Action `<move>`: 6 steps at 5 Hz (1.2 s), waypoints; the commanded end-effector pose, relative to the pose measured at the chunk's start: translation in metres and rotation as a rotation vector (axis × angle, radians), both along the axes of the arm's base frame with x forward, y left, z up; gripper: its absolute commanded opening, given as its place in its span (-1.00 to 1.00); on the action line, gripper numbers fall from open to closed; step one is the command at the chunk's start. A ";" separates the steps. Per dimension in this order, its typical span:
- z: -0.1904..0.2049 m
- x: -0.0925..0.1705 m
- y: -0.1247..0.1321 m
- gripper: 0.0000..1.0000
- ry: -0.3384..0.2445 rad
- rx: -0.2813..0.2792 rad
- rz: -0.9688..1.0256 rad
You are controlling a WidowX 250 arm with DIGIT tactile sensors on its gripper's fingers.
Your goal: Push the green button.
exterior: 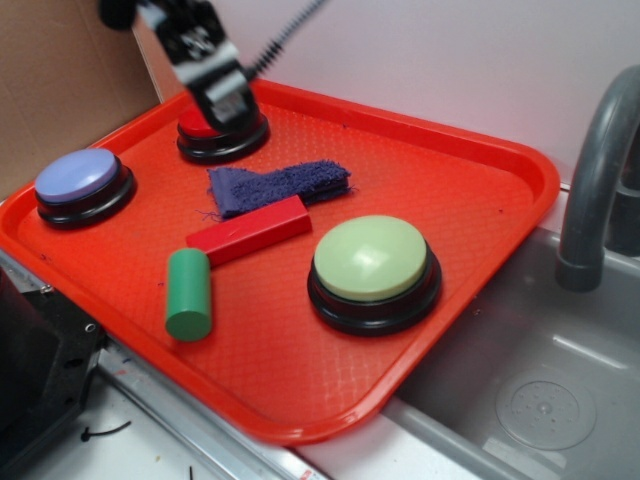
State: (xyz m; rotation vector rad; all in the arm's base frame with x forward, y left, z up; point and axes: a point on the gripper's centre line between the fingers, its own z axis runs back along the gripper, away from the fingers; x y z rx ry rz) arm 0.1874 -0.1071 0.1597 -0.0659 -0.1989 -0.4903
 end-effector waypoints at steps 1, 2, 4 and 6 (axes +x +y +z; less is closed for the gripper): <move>-0.058 0.015 -0.027 1.00 0.071 0.019 -0.225; -0.084 0.024 -0.027 1.00 0.134 0.107 -0.306; -0.095 0.029 -0.031 1.00 0.127 0.075 -0.322; -0.093 0.029 -0.033 1.00 0.143 0.050 -0.348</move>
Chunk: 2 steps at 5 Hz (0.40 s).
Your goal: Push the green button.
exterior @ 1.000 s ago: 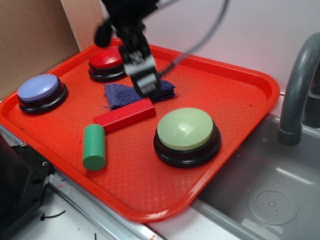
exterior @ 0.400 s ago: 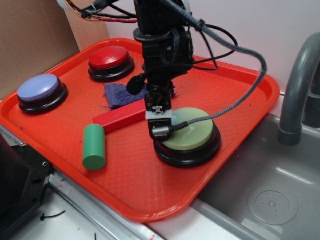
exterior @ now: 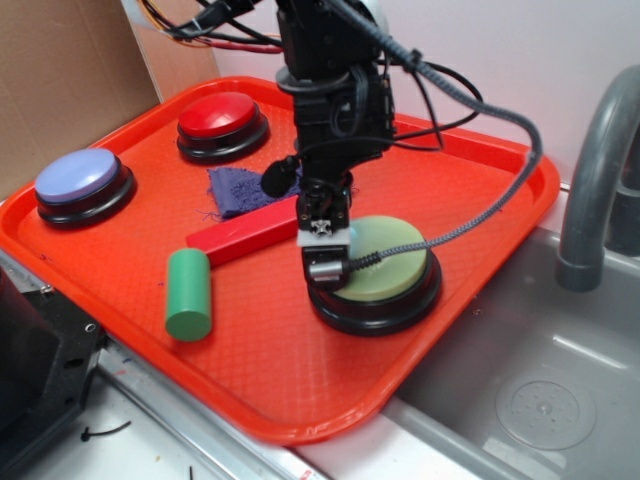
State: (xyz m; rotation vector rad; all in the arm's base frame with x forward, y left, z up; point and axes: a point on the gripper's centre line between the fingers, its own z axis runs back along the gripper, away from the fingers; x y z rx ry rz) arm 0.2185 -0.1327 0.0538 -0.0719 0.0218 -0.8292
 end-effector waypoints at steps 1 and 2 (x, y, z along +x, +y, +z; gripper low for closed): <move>0.011 -0.003 -0.008 1.00 0.002 -0.055 0.006; 0.005 -0.002 -0.006 1.00 0.092 -0.022 0.074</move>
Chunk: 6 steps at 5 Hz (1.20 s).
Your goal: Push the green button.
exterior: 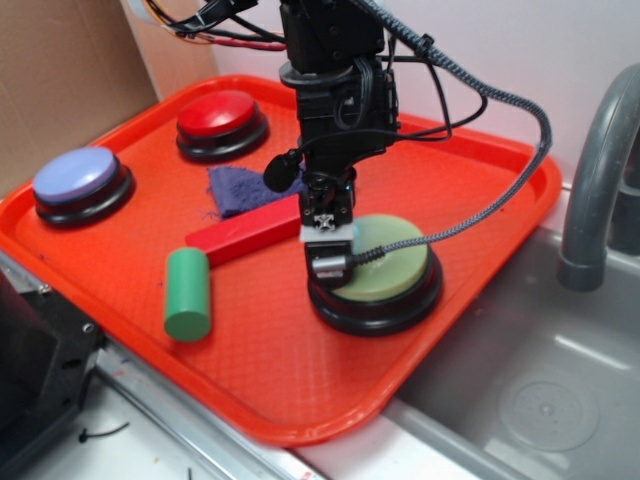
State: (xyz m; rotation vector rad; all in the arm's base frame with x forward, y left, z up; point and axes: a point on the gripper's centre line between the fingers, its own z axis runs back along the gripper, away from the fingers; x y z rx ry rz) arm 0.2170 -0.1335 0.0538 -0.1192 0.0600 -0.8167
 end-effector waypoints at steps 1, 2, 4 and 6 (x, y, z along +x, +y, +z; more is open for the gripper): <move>0.006 0.000 -0.004 1.00 0.048 0.027 0.074; 0.021 -0.003 -0.008 1.00 -0.001 0.028 0.046; 0.076 -0.002 -0.011 1.00 -0.124 0.033 0.031; 0.115 -0.020 0.013 1.00 -0.113 0.020 0.063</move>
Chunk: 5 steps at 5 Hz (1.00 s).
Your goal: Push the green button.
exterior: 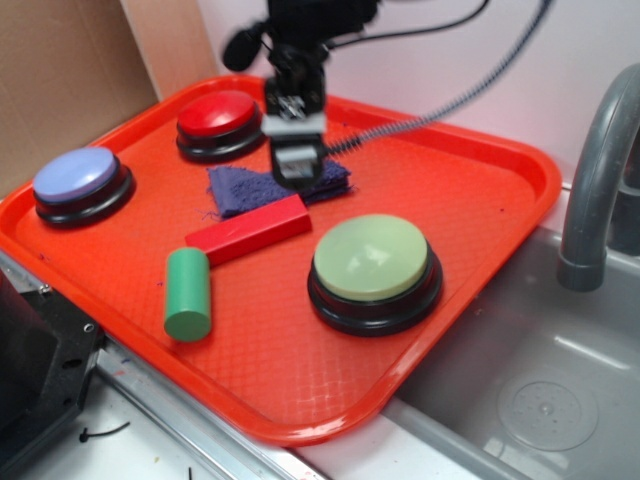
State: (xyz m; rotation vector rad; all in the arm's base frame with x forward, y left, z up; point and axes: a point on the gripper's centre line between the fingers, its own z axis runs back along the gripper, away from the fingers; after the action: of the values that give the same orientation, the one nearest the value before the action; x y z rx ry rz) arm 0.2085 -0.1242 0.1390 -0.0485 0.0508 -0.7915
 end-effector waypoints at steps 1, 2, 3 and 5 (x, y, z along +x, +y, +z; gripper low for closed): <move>0.041 -0.021 0.016 1.00 -0.088 -0.069 0.082; 0.052 -0.028 0.025 1.00 -0.106 -0.065 0.119; 0.057 -0.033 0.032 1.00 -0.101 -0.068 0.153; 0.067 -0.041 0.045 1.00 -0.106 -0.065 0.208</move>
State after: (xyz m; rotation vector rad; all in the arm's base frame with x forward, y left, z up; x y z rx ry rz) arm 0.1767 -0.0731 0.1977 -0.0681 -0.0301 -0.5980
